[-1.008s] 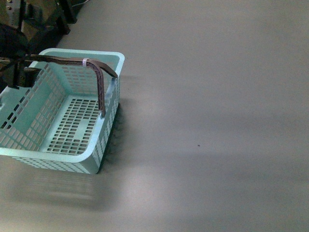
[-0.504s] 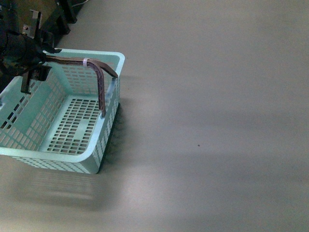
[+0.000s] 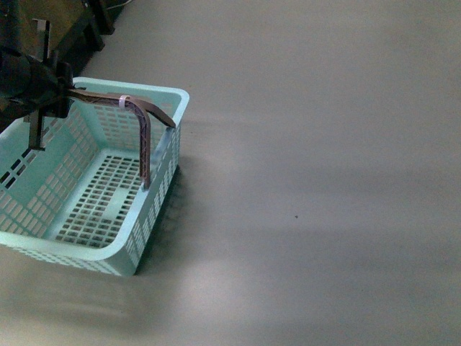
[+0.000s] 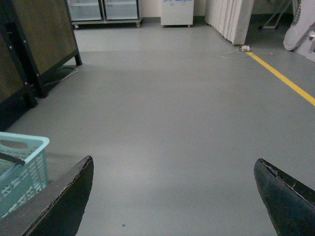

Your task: Pick lemon and mango into basket

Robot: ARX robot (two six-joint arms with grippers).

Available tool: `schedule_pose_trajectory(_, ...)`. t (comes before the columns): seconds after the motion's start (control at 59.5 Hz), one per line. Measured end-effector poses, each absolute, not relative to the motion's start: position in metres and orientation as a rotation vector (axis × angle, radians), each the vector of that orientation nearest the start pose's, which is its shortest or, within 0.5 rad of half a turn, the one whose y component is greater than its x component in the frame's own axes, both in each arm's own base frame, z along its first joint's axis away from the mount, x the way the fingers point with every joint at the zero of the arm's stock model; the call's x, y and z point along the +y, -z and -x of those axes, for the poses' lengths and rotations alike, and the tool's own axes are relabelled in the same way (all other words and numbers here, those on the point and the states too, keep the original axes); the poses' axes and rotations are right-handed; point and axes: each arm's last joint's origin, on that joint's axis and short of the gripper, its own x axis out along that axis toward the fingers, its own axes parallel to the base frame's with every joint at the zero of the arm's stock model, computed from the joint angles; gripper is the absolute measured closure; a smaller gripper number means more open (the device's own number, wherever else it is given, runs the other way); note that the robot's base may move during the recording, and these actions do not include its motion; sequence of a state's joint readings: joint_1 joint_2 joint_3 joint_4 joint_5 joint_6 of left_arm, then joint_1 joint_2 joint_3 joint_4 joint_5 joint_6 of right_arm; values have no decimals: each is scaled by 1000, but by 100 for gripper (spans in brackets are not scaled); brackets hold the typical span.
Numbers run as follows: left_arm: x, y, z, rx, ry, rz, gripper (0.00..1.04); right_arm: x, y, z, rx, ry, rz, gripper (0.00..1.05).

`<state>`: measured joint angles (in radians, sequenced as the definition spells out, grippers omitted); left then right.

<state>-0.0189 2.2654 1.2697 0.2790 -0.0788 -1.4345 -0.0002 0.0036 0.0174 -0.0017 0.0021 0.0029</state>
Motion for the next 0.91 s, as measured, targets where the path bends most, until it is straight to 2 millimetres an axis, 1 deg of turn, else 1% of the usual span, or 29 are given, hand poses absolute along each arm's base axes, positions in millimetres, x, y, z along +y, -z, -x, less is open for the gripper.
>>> schedule_pose_trajectory(0.084,-12,-90,-429,532,-529,1335,100,0,-169,-97,-12,2,-3,9)
schedule_pose_trajectory(0.134,-17,-114,-414,507,-498,1335,100,0,-169,-97,-12,2,-3,9)
schedule_pose_trajectory(0.151,-19,-127,-406,494,-483,1337,100,0,-169,-97,-12,2,-3,9)
schedule_pose_trajectory(0.218,-23,-164,-383,445,-435,1348,100,0,-169,-97,-12,2,-3,9)
schedule_pose_trajectory(0.235,-24,-177,-375,430,-421,1357,100,0,-169,-97,-12,2,-3,9)
schedule_pose_trajectory(0.302,-23,-211,-352,376,-384,1390,100,0,-169,-97,-12,2,-3,9)
schedule_pose_trajectory(0.353,-22,-227,-340,350,-366,1410,100,0,-169,-97,-12,2,-3,9)
schedule_pose_trajectory(0.453,-20,-269,-303,271,-330,1449,100,0,-169,-97,-12,2,-3,9)
schedule_pose_trajectory(0.655,-17,-312,-254,183,-288,1467,100,0,-169,-97,-12,2,-3,9)
schedule_pose_trajectory(0.756,-18,-326,-234,151,-264,1472,100,0,-169,-97,-12,2,-3,9)
schedule_pose_trajectory(0.907,-21,-341,-211,109,-231,1462,100,0,-169,-97,-12,2,-3,9)
